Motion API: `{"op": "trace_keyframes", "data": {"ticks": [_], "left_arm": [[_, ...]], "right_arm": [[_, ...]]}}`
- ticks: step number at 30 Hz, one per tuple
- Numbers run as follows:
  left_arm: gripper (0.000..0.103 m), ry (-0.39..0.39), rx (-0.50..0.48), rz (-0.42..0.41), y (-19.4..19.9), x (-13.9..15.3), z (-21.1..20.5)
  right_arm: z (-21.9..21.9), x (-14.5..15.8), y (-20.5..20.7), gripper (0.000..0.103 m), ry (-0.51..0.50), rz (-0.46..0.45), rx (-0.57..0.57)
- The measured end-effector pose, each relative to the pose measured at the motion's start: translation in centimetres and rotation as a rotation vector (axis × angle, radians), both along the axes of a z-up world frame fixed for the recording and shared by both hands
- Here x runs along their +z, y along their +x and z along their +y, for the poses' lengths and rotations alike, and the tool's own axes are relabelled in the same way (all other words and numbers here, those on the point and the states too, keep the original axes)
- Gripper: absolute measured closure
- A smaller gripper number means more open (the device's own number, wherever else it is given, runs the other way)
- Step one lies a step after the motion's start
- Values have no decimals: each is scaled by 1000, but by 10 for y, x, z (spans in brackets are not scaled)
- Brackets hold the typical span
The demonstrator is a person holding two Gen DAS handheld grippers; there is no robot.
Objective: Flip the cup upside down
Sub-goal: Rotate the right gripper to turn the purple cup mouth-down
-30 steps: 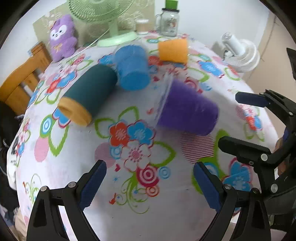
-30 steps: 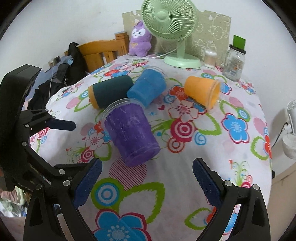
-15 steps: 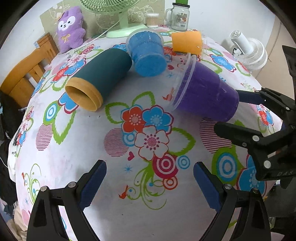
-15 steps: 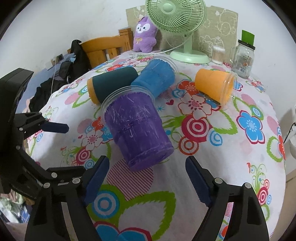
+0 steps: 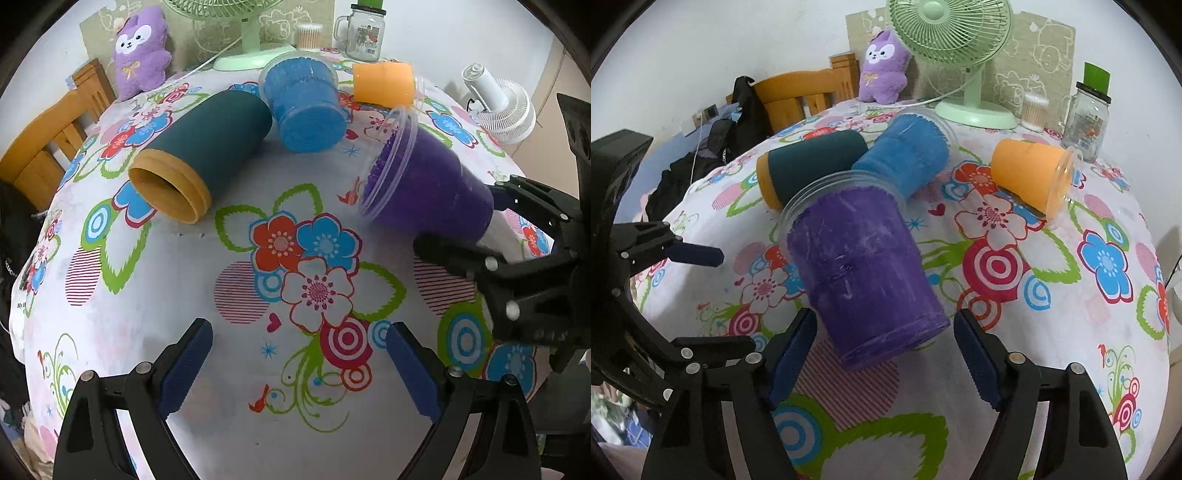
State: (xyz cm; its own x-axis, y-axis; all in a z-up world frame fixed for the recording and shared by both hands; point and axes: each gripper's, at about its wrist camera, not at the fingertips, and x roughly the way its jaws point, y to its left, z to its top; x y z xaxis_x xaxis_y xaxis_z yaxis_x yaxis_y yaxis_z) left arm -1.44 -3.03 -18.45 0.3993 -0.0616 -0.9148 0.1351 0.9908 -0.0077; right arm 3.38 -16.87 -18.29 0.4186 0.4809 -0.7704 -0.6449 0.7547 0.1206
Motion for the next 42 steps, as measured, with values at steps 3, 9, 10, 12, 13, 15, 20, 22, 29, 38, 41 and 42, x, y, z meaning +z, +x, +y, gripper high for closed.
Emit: {"op": "trace_keyframes", "data": {"ticks": [3, 9, 10, 12, 13, 15, 20, 22, 29, 38, 41, 42], "left_arm": [[7, -5, 2, 5, 3, -1, 0], [7, -9, 11, 13, 5, 4, -2], [7, -10, 12, 14, 6, 5, -2], [7, -9, 14, 13, 4, 11, -5], [7, -5, 14, 11, 3, 14, -6], [7, 2, 13, 10, 0, 22, -9], [7, 12, 6, 11, -4, 41, -15], [7, 7, 3, 15, -5, 47, -15], [7, -20, 5, 20, 1, 69, -16], [7, -43, 20, 15, 13, 81, -10], [7, -51, 20, 21, 15, 81, -5], [7, -55, 20, 24, 16, 81, -4]], "right_arm": [[1, 0, 1, 44, -6, 10, 4], [3, 10, -9, 45, -9, 1, 34], [4, 13, -10, 45, -10, 9, 36], [3, 19, -13, 45, -16, 11, 31], [1, 24, -15, 45, -23, 10, 20], [-2, 30, -15, 45, -18, 30, 2], [-15, 50, -14, 45, -26, 82, -92], [-23, 59, -12, 45, -10, 128, -141], [-46, 80, -12, 45, 18, 234, -324], [-53, 90, -19, 45, -1, 297, -466], [-49, 89, -19, 45, -48, 320, -478], [-47, 87, -20, 45, -67, 328, -480]]}}
